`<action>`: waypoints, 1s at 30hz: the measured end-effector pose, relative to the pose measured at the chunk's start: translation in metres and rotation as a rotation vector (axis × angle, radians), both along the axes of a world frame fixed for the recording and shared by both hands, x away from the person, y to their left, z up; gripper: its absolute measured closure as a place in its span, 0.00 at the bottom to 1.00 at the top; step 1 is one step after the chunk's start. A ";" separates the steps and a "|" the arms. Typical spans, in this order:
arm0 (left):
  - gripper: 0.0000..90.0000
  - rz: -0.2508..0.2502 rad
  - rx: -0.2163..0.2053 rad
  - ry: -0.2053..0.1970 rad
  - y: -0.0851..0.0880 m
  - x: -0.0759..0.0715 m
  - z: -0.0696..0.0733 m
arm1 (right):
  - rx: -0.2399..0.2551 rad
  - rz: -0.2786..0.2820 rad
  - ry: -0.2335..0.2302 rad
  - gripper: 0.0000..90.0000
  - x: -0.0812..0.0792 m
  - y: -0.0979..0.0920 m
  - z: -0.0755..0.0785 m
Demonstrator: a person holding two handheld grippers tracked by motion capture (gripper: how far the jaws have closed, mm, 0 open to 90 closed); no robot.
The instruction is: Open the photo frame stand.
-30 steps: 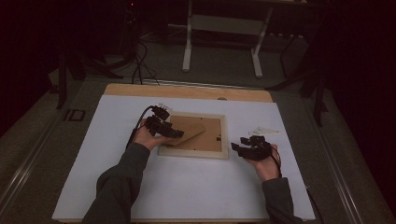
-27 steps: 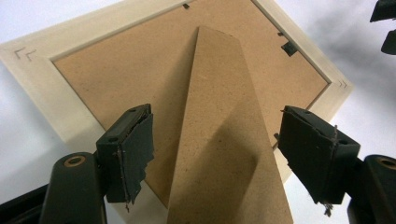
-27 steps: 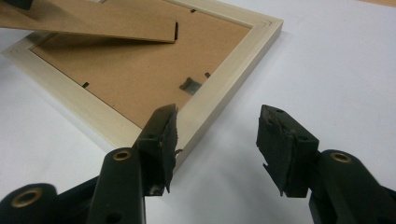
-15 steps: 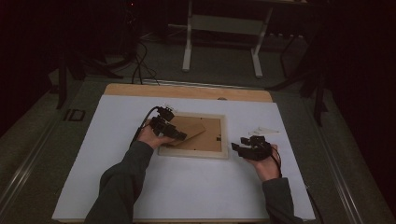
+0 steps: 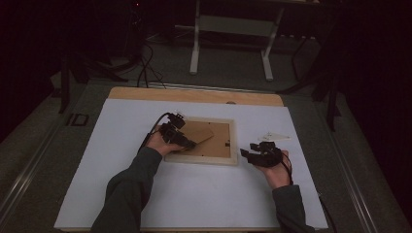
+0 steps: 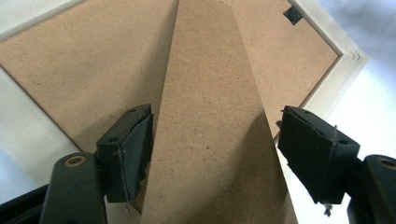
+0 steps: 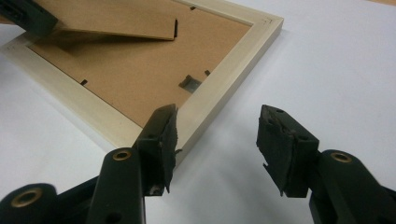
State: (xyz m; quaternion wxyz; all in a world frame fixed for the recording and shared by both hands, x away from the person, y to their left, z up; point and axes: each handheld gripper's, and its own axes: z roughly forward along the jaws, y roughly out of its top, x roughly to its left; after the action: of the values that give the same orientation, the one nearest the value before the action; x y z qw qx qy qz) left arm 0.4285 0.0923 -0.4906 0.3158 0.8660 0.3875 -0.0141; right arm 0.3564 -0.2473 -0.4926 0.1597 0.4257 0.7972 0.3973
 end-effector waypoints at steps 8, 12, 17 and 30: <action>0.32 -0.007 0.012 0.017 -0.001 0.002 -0.004 | 0.002 -0.003 0.002 0.52 0.000 -0.001 -0.001; 0.33 -0.011 0.018 0.023 -0.001 0.002 -0.005 | 0.002 -0.001 0.005 0.52 0.000 -0.001 -0.001; 0.39 -0.030 0.028 0.010 -0.003 0.000 -0.005 | -0.002 0.000 0.009 0.52 0.001 -0.001 -0.003; 0.40 -0.042 0.053 -0.049 -0.007 -0.005 -0.002 | -0.003 -0.002 0.018 0.52 0.003 -0.001 -0.006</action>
State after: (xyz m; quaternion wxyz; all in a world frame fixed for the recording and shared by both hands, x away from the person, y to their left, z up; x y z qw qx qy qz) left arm 0.4235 0.0857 -0.4925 0.3017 0.8821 0.3617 0.0107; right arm 0.3593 -0.2483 -0.4986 0.1538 0.4299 0.7986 0.3921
